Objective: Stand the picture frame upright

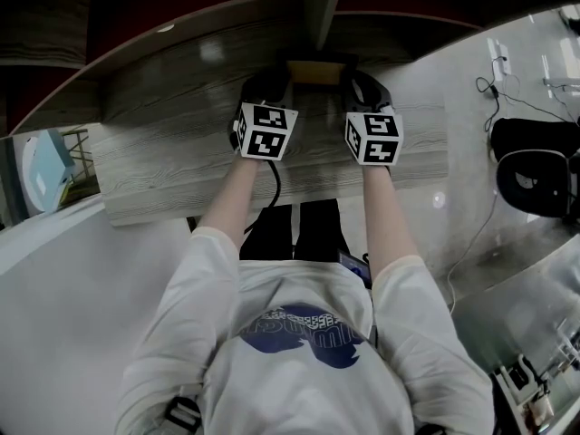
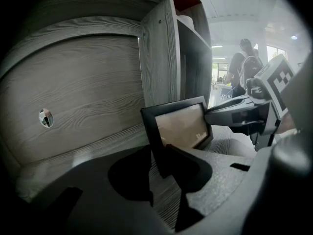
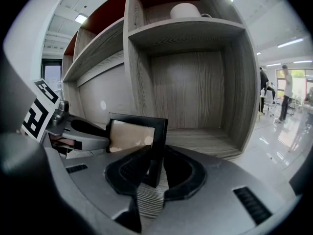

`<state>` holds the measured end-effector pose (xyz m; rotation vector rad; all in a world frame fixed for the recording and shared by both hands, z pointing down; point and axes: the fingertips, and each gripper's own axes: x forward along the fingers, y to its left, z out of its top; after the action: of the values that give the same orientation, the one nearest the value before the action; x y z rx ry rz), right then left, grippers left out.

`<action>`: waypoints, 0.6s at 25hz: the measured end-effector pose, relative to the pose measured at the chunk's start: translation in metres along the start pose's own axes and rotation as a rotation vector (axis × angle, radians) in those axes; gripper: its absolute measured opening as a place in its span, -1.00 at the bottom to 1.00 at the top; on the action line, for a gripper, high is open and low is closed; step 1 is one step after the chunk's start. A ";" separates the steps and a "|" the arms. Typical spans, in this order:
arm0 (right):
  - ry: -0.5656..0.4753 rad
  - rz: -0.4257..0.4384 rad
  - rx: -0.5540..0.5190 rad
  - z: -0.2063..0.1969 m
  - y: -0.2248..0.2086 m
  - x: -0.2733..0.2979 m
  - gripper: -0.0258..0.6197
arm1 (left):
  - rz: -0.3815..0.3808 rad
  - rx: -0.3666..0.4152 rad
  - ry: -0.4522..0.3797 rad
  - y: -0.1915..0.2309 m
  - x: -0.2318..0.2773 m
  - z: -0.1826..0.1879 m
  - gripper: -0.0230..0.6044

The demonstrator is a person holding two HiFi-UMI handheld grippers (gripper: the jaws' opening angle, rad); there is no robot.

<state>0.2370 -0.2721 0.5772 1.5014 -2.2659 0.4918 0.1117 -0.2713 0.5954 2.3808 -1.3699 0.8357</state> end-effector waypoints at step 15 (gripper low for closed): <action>-0.006 -0.006 0.000 0.003 -0.001 0.003 -0.66 | 0.012 -0.003 -0.024 0.003 0.002 0.003 -0.58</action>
<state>0.2364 -0.2760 0.5760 1.5115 -2.2647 0.4860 0.1111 -0.2758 0.5941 2.3903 -1.3950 0.8098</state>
